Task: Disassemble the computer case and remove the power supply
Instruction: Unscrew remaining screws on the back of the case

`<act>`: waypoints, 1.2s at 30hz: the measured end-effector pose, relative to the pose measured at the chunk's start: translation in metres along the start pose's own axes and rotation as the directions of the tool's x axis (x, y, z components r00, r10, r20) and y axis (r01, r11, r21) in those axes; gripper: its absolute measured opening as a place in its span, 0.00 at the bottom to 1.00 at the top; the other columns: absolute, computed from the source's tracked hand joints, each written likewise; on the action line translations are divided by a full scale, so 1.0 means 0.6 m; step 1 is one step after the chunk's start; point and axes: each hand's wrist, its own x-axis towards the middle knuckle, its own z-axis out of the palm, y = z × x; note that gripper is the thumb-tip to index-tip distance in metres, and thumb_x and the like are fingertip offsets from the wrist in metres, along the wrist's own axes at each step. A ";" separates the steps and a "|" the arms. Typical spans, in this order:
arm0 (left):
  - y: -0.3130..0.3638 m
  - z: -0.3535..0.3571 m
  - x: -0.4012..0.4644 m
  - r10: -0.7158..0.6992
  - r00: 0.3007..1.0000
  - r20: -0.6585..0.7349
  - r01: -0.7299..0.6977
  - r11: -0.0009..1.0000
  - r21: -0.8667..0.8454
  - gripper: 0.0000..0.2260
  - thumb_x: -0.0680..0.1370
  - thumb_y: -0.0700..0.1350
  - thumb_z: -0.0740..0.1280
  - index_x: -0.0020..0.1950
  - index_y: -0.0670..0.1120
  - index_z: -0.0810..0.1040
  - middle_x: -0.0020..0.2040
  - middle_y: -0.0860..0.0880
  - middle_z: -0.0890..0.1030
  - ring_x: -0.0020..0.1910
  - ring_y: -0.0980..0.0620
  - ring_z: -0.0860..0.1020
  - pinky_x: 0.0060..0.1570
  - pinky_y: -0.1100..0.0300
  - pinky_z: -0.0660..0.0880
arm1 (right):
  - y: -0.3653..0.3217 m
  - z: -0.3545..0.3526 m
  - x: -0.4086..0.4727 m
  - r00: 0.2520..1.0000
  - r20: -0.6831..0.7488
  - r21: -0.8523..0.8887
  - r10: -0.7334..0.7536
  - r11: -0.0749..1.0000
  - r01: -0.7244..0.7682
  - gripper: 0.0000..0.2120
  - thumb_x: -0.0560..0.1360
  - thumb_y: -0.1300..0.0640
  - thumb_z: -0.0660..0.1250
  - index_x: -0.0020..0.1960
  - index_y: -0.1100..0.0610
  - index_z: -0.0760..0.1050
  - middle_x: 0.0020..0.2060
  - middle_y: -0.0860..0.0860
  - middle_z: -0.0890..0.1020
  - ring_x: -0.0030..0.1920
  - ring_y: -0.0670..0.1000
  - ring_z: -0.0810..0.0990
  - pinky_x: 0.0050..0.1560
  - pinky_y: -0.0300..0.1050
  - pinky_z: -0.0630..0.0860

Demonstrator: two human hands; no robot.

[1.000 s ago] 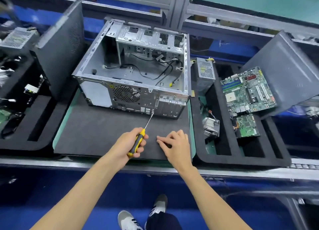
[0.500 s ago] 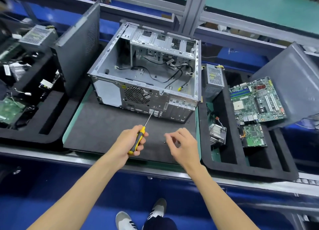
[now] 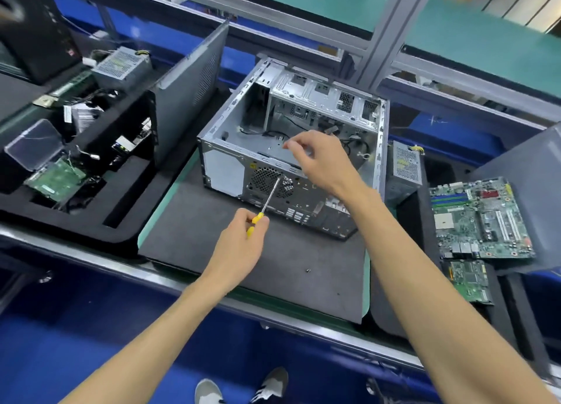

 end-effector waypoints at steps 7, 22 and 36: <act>-0.031 -0.005 0.005 0.005 0.999 0.046 -0.016 0.970 0.244 0.04 0.82 0.52 0.61 0.50 0.54 0.69 0.41 0.48 0.80 0.35 0.50 0.75 0.37 0.52 0.72 | 0.032 0.039 0.031 0.893 0.422 -0.149 0.154 0.984 -0.099 0.33 0.81 0.32 0.52 0.58 0.60 0.80 0.40 0.55 0.82 0.42 0.54 0.79 0.45 0.47 0.72; -0.049 0.028 0.015 -0.022 0.999 0.038 0.012 0.968 0.249 0.05 0.82 0.50 0.61 0.51 0.49 0.72 0.40 0.47 0.79 0.40 0.47 0.76 0.36 0.53 0.69 | 0.034 0.050 0.037 0.885 0.436 -0.189 0.167 0.978 -0.091 0.31 0.79 0.29 0.51 0.33 0.55 0.60 0.27 0.51 0.66 0.28 0.51 0.65 0.33 0.47 0.62; -0.012 0.042 0.013 -0.171 0.978 0.117 0.173 0.985 -0.005 0.11 0.84 0.48 0.59 0.50 0.42 0.73 0.36 0.47 0.75 0.28 0.50 0.70 0.26 0.58 0.65 | 0.037 0.052 0.038 0.897 0.414 -0.181 0.153 0.980 -0.083 0.32 0.80 0.30 0.51 0.33 0.56 0.57 0.27 0.54 0.64 0.29 0.54 0.64 0.35 0.48 0.62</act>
